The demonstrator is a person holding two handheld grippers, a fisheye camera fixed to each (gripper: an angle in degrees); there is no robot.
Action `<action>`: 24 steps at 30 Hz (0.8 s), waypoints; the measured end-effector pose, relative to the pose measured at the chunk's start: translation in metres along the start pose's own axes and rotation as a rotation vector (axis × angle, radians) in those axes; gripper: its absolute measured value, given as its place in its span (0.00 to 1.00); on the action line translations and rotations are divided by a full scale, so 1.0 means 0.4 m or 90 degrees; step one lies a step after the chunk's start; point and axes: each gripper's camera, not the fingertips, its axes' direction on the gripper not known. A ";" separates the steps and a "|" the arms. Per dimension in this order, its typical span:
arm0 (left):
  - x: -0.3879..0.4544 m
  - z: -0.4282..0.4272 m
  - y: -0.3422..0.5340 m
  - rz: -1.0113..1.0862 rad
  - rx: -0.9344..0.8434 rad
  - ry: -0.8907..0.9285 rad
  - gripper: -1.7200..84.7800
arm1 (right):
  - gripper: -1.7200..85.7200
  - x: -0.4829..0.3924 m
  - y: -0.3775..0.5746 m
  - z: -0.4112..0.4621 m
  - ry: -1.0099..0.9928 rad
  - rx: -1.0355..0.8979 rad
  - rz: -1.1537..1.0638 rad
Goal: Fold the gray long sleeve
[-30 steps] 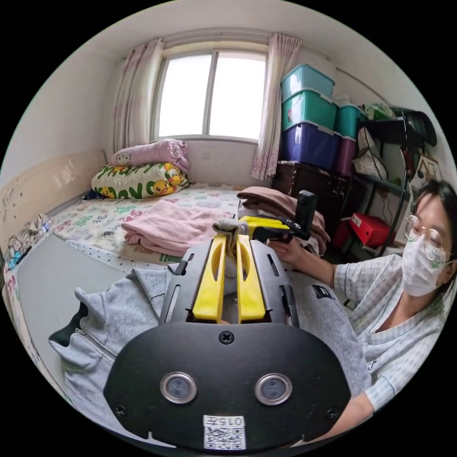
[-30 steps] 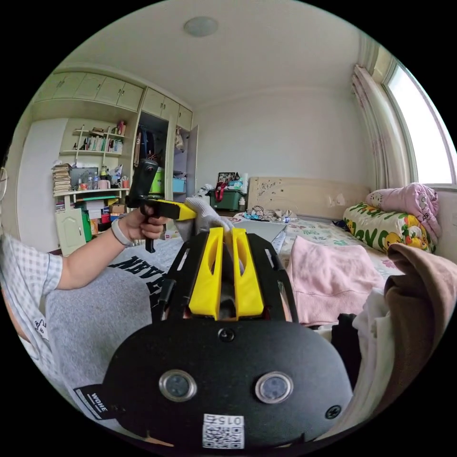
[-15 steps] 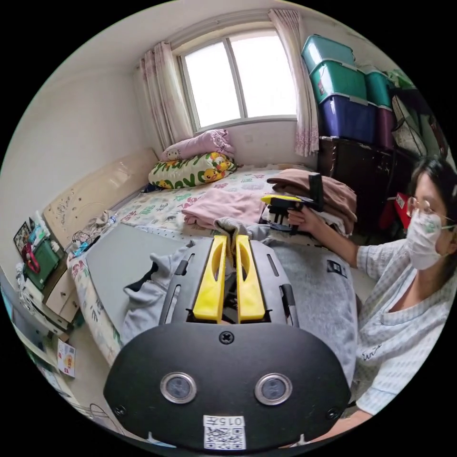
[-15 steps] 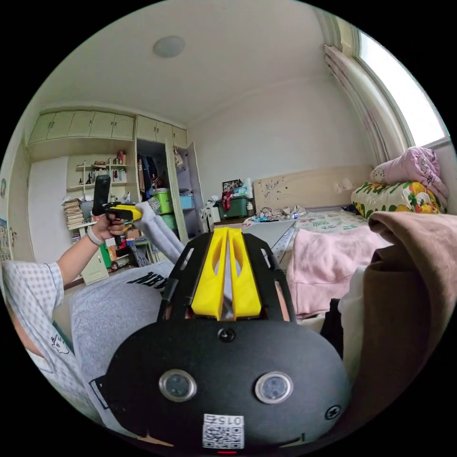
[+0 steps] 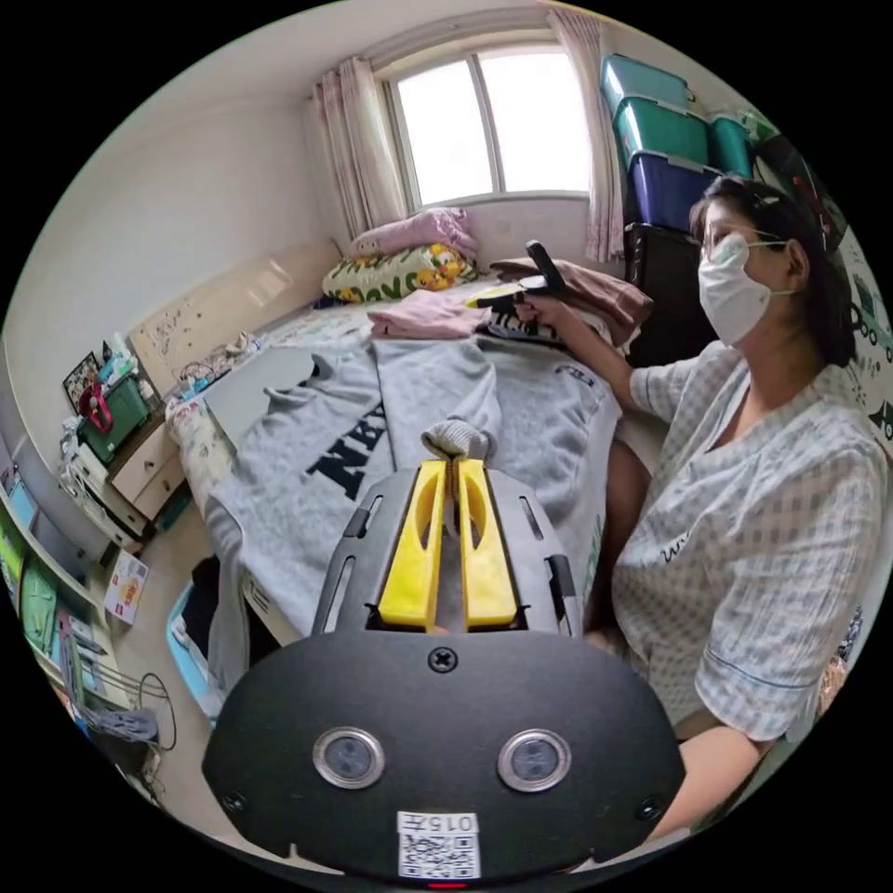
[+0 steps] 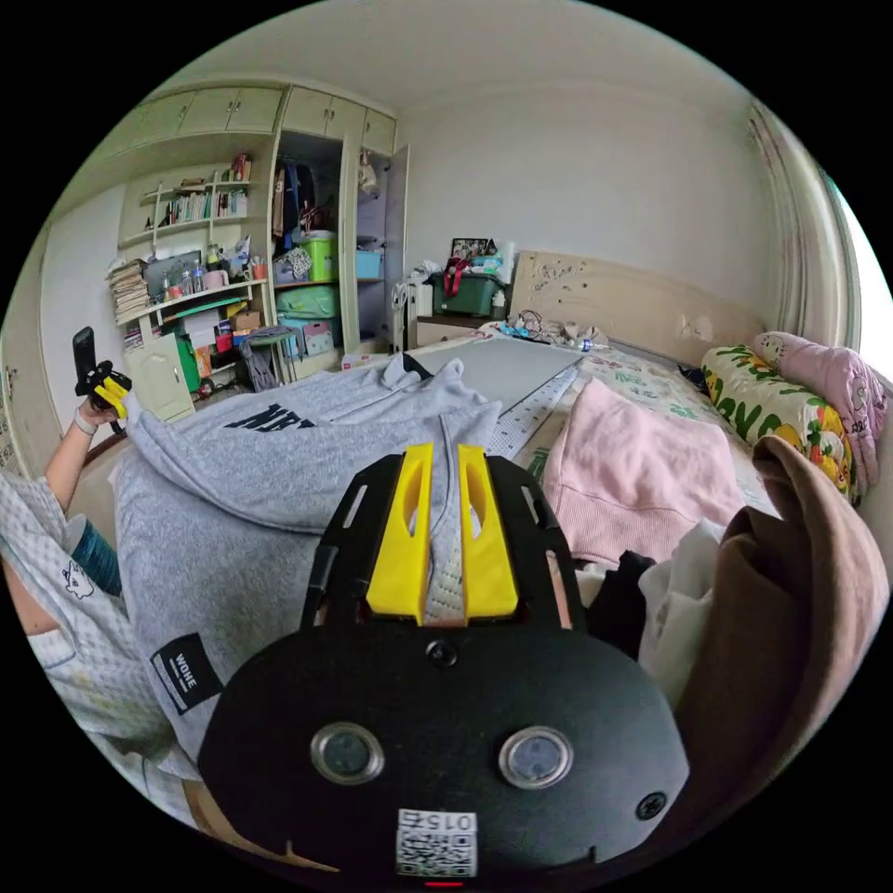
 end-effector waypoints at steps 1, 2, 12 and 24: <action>0.012 -0.008 0.025 0.018 -0.020 0.015 0.04 | 0.08 0.006 -0.006 0.015 -0.013 -0.012 0.004; 0.019 -0.033 0.046 0.040 -0.017 0.046 0.04 | 0.09 0.008 -0.013 0.029 -0.017 -0.023 0.005; -0.369 0.106 -0.288 -0.130 0.090 -0.057 0.11 | 0.12 -0.038 -0.063 0.179 -0.023 -0.141 -0.072; -0.775 1.250 -0.807 -0.249 -0.121 0.095 0.14 | 0.14 -0.070 -0.125 0.325 0.049 -0.238 -0.082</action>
